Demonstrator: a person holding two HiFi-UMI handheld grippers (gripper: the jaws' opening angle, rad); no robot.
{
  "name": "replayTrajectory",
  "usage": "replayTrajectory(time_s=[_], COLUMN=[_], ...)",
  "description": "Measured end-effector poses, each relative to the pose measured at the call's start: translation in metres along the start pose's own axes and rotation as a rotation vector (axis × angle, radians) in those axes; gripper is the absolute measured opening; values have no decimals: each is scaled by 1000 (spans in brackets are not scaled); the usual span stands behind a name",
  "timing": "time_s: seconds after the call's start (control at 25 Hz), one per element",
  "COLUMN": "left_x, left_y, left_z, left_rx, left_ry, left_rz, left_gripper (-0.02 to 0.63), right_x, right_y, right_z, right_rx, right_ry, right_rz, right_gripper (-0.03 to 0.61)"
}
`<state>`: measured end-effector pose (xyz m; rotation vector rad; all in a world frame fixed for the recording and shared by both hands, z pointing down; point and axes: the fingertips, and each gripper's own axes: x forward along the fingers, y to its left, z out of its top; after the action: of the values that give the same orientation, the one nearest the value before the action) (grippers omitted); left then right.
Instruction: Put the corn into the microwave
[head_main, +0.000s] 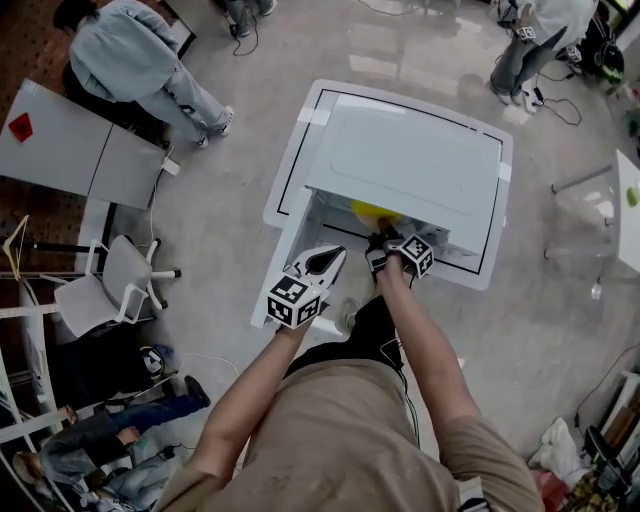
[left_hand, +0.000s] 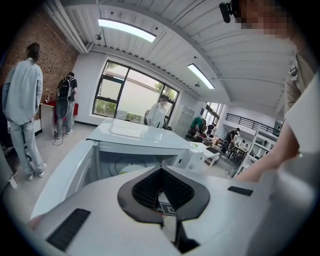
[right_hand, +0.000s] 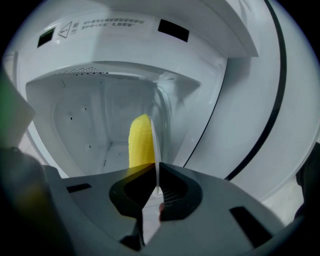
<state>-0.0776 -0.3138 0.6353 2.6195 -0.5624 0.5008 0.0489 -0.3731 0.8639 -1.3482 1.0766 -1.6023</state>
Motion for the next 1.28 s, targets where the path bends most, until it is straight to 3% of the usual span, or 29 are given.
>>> replayTrajectory(time_s=[0.24,0.44,0.56,0.64,0.68,0.84,1.08,1.28], left_x=[-4,-6,-5,-4,-4,-8,-14,-13], left_y=[-3,-4,-8,-9,-9,-11,-8,-15], left_z=[1,-3,-7,-7,-7,-9,-13,-14], left_rx=[-6,-19,-25,-25,-24,-26,-36,-34], left_ry=[-13,-12,-8,-6,-6,-4,-3,0], left_rz=[-5,-1,-6,-9,-11,-11,2,-12], left_gripper=[6,6,6,6,5,6,6,6], right_x=[2,6,8,10,11,6,-11,-6], right_y=[-2,0,5,9,10,4,-7,1], right_z=[5,1,-1,-4,-7,-19,-33,-51], right_rx=[31,34,-21,-36,-42,-116,-358,-843], right_ry=[-26,19,73,110,131,194,190,232], right_rz=[-15,-49,-45,-28,-25,-45,-88,-186], right_gripper=[17,18,79,142,204,227,227,227])
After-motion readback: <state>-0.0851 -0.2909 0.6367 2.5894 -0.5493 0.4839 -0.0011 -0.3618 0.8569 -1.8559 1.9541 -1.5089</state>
